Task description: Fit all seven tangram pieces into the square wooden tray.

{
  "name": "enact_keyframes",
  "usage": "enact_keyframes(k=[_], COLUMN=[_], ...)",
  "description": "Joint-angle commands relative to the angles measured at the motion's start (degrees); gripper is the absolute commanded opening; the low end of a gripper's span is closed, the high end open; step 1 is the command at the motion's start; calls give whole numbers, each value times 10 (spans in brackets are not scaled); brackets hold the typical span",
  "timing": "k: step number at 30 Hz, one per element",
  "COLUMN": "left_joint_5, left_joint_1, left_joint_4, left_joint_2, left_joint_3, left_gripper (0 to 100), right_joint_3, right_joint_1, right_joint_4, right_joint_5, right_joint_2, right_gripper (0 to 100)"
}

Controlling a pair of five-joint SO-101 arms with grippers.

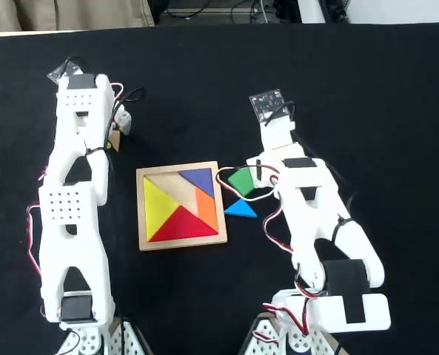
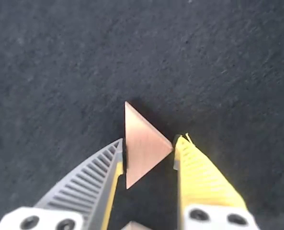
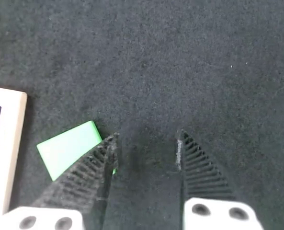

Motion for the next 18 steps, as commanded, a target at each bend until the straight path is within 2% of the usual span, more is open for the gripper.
enact_keyframes(k=[1,3,5,8,14,18], left_joint_5=[-4,-13,-69,-204,-470,-687], left_joint_1=[-4,-4,-4,-3,17,44], left_joint_4=[86,135,142,142,141,140], left_joint_2=[-11,-11,-12,-27,-93,-155], left_joint_3=[-103,-144,-161,-156,-48,29], left_gripper=[173,173,173,173,173,173], right_joint_3=[-4,-1,-1,-1,-1,-1], right_joint_1=[4,4,5,6,6,7], right_joint_4=[-13,-23,-24,-24,-24,-24], right_joint_5=[6,6,6,6,6,6], right_joint_2=[-2,-2,-2,-2,-2,-2], right_gripper=[191,191,191,191,191,191])
